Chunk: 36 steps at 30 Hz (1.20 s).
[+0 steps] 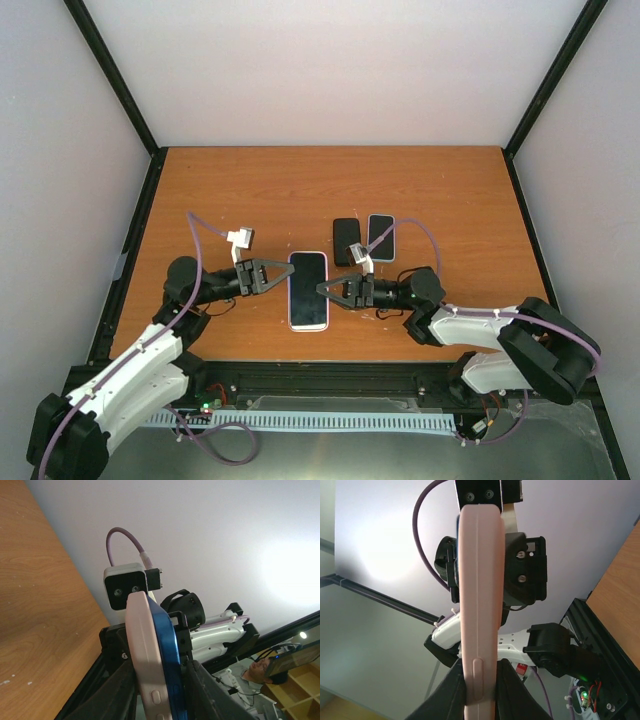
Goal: Put the phone into the phone case
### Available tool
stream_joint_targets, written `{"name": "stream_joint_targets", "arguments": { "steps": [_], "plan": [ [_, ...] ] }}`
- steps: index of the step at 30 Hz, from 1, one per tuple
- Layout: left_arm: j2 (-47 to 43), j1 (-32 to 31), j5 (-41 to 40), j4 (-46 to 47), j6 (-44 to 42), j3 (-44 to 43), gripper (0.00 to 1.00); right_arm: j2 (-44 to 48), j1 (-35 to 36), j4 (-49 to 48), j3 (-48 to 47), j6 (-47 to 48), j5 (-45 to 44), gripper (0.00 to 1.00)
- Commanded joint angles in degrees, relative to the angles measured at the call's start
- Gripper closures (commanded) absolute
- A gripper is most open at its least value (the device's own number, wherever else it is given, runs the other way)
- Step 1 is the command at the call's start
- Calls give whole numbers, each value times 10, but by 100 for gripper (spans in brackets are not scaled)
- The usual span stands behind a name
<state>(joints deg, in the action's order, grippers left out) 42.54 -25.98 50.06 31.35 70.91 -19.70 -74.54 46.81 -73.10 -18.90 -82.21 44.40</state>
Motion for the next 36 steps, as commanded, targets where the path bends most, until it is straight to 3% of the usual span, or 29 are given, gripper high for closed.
{"name": "stream_joint_targets", "arguments": {
  "steps": [1, 6, 10, 12, 18, 25, 29, 36],
  "plan": [
    [6, 4, 5, -5, -29, -10, 90, -4, 4, -67, 1, -14, -1, 87],
    [3, 4, -24, -146, -107, -63, 99, -4, 4, -28, -3, -6, -18, 75],
    [12, 4, -29, -199, -132, -85, 99, -10, 4, -27, -2, -6, -23, 84],
    [14, 4, -25, -200, -126, -85, 94, -12, 4, -30, -1, -8, -28, 88],
    [26, 4, -18, -205, -127, -87, 66, -12, 3, -26, -13, -11, -60, 92],
    [46, 4, 17, -212, -140, -85, 45, 4, -7, -4, -14, -4, -118, 92],
    [47, 4, 30, -228, -148, -81, 45, 39, -19, 53, -19, 18, -134, 92],
    [50, 4, 58, -213, -142, -68, 53, 100, -29, 222, -57, 89, -159, 91]
  ]
}}
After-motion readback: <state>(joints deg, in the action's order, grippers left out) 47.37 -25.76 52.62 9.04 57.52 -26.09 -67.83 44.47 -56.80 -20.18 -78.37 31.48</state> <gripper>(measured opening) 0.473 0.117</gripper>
